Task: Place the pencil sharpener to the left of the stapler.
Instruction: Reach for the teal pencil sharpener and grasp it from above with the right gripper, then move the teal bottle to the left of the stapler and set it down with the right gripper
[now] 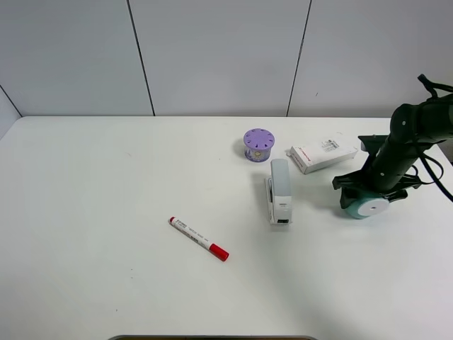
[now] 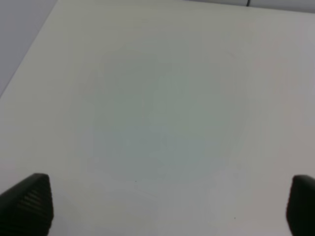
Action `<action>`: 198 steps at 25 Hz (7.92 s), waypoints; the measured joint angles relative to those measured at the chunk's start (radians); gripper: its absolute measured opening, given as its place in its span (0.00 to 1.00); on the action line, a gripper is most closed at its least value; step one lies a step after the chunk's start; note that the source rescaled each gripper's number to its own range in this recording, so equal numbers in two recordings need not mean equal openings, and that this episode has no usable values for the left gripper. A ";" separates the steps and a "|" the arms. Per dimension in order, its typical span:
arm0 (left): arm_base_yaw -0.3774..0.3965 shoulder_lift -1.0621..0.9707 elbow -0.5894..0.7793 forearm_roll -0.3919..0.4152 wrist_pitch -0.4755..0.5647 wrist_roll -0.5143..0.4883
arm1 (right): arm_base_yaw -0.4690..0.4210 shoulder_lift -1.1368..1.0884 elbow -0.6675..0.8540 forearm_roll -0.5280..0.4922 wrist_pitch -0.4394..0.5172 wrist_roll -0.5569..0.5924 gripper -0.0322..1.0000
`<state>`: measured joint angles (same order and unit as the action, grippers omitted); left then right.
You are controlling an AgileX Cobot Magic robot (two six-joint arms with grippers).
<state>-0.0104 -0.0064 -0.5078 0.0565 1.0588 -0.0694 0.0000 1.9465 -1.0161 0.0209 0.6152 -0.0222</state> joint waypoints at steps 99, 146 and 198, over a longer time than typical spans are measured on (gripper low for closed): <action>0.000 0.000 0.000 0.001 0.000 0.000 | 0.628 0.163 -0.699 0.021 0.283 0.551 0.07; 0.000 0.000 0.000 0.001 0.000 0.000 | 0.678 0.382 -0.708 0.060 0.263 0.543 0.07; 0.000 0.000 0.000 0.001 0.000 0.000 | 0.696 0.239 -0.708 -0.010 0.317 0.535 1.00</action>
<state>-0.0104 -0.0064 -0.5078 0.0578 1.0588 -0.0694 0.6956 2.1850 -1.7238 0.0112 0.9325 0.5124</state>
